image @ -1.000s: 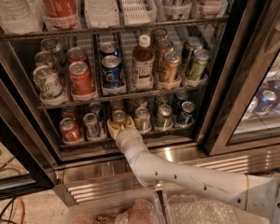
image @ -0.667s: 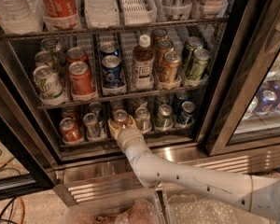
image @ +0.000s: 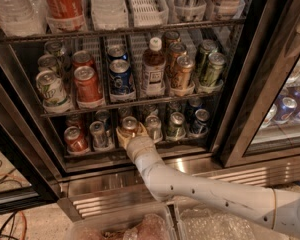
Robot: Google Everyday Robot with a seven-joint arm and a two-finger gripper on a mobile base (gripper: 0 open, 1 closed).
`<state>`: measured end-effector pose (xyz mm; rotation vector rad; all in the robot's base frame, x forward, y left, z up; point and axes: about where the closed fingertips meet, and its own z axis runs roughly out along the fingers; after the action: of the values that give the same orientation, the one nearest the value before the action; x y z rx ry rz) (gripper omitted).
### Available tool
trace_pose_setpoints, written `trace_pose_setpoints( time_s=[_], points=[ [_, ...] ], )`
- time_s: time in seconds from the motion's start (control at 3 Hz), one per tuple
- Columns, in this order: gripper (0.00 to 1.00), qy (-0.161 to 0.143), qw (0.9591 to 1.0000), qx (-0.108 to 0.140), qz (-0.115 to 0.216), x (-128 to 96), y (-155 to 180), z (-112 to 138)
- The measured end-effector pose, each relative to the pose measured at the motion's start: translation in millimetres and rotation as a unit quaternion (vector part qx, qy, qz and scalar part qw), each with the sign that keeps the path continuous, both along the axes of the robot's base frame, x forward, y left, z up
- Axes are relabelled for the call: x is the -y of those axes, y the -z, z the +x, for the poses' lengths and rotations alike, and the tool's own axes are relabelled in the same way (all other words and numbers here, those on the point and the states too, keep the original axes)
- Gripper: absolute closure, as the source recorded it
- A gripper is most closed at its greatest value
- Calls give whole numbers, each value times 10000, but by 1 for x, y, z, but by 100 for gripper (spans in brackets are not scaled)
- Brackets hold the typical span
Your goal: Pick orange can from bottom shelf of fridge
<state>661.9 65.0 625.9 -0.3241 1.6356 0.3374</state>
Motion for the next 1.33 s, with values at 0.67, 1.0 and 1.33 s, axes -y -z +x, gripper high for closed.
trace_pose_setpoints(
  time_s=[0.67, 1.0, 1.33],
  points=[
    [100, -17, 9999, 82, -70, 5, -8, -7],
    [100, -83, 9993, 229, -270, 23, -25, -41],
    [100, -276, 9977, 370, -501, 45, -44, -90]
  ],
)
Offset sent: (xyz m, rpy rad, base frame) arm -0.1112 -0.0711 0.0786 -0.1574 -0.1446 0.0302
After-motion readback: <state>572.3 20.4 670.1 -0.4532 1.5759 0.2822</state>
